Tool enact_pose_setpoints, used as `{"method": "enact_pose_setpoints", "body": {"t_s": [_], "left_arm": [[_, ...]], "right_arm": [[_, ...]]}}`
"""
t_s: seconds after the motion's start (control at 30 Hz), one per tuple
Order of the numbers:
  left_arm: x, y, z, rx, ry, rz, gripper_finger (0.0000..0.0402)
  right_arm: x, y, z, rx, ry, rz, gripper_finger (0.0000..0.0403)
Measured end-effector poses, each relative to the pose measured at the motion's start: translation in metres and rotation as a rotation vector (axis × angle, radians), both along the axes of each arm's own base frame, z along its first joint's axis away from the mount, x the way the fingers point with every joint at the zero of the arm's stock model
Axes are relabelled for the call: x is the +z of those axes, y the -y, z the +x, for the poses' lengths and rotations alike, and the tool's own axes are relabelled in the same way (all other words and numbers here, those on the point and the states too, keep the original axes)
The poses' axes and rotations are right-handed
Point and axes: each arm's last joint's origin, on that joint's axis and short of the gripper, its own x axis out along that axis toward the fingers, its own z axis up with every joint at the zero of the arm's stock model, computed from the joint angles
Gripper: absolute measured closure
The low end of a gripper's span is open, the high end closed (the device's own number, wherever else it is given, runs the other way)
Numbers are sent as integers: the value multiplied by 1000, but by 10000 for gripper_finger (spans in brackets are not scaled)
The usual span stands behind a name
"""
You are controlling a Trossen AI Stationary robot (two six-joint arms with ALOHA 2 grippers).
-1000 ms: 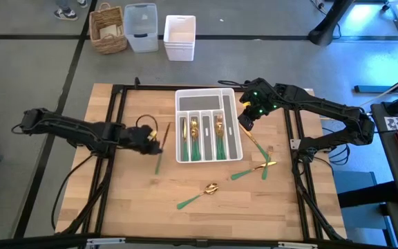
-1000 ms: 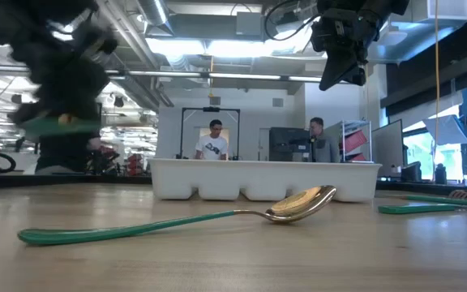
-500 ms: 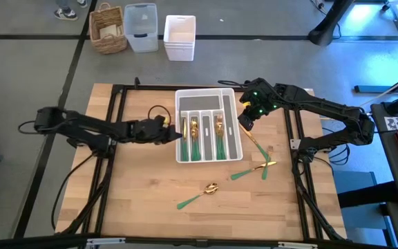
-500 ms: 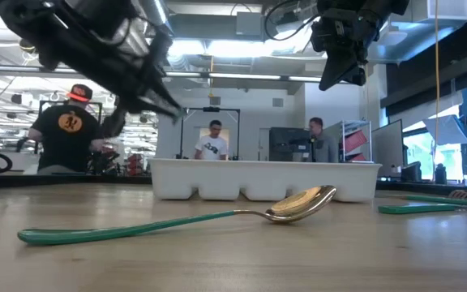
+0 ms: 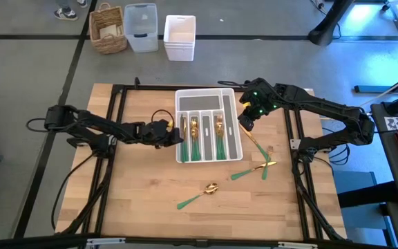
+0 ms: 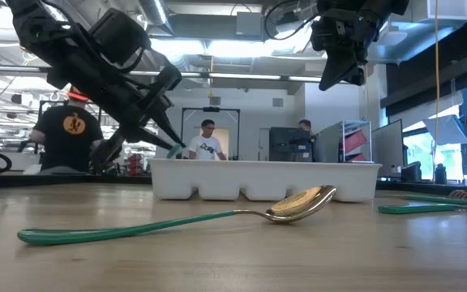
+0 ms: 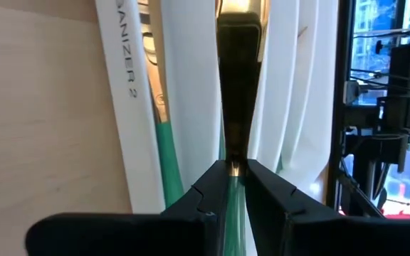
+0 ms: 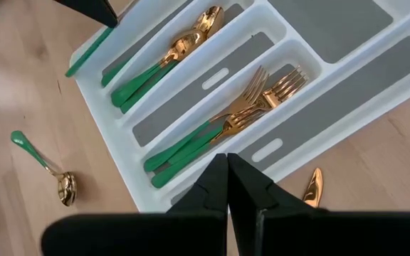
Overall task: Sort silverware
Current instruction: Put the bottom left knife into the silverware organizer, then put the spoon into the silverware organizer
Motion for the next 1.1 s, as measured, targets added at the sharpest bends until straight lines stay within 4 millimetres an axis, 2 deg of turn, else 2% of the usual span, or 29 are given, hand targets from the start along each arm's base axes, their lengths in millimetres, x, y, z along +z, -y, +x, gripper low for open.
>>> {"method": "enact_pose_setpoints", "body": {"t_s": [0.33, 0.5, 0.6, 0.73, 0.9, 1.0, 1.1], "left_arm": [[-1, -2, -1, 57, -12, 33, 306], [0, -2, -1, 67, -9, 40, 301], [4, -2, 3, 38, 49, 38, 306], [23, 5, 13, -124, 253, 89, 314], [56, 29, 23, -264, 539, 202, 318], [77, 45, 33, -343, 598, 302, 318], [95, 56, 44, -427, 574, 438, 318]], "right_arm": [[0, 0, 0, 0, 1, -1, 397], [0, 0, 0, 1, 1, -1, 397], [0, 0, 0, 1, -1, 0, 397], [0, 0, -1, 1, -7, 2, 397], [0, 0, -1, 1, -7, 2, 397], [0, 0, -1, 1, -7, 2, 397], [0, 0, -1, 1, -6, 2, 397]]}}
